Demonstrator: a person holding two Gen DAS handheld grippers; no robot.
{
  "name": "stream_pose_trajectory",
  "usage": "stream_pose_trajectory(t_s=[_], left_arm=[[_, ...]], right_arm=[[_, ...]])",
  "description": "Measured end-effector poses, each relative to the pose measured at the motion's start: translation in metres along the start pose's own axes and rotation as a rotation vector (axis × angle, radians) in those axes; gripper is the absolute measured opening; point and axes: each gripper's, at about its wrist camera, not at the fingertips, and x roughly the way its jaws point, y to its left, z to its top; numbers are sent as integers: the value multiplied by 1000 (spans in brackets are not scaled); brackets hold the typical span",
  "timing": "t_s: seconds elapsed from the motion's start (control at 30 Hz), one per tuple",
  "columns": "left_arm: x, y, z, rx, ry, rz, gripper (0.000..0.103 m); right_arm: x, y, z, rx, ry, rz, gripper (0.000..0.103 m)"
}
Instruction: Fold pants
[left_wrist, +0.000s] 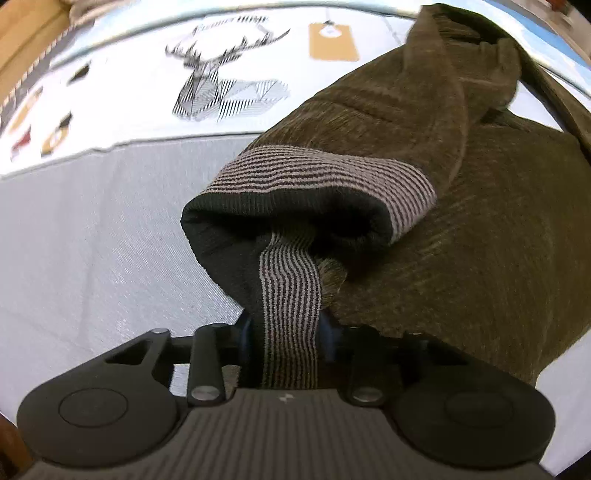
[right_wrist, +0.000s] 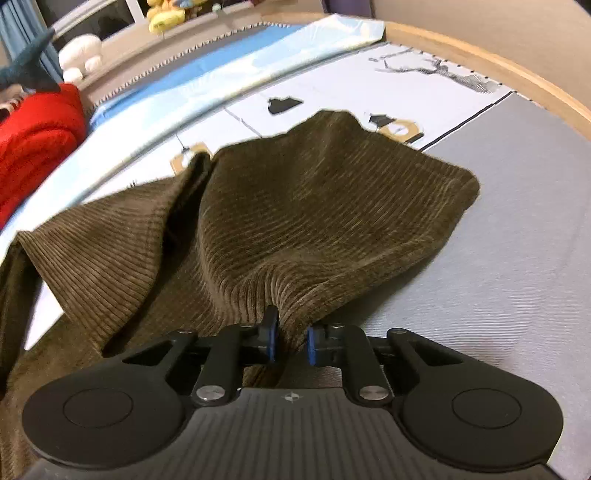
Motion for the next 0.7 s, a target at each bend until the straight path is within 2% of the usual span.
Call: stream_pose_trajectory(t_s=[0.2, 0.27, 0.33, 0.43, 0.5, 0.53, 0.6, 0.7], left_arm=[[-27, -2, -14, 57, -112, 20, 30], [-33, 2, -21, 94, -151, 40, 30], [-35, 9, -26, 118, -161, 63, 29], [-35, 29, -29, 75, -122, 102, 29], [-28, 44, -31, 51, -79, 144, 29], [-25, 48, -32, 47, -59, 158, 29], [-20, 52, -33, 37, -26, 165, 34], [-22, 50, -33, 49, -16, 174, 44]], right_arm=[[-33, -13, -7, -27, 32, 1, 13], [-41, -21, -13, -39, 85, 4, 13], [-46, -30, -23, -44, 177, 15, 13], [-47, -45, -43, -59, 364, 75, 13], [-49, -51, -56, -87, 478, 157, 15], [-52, -53, -58, -98, 501, 189, 16], [-61, -61, -55, -100, 490, 235, 27], [-69, -96, -37, 22, 436, 241, 32]])
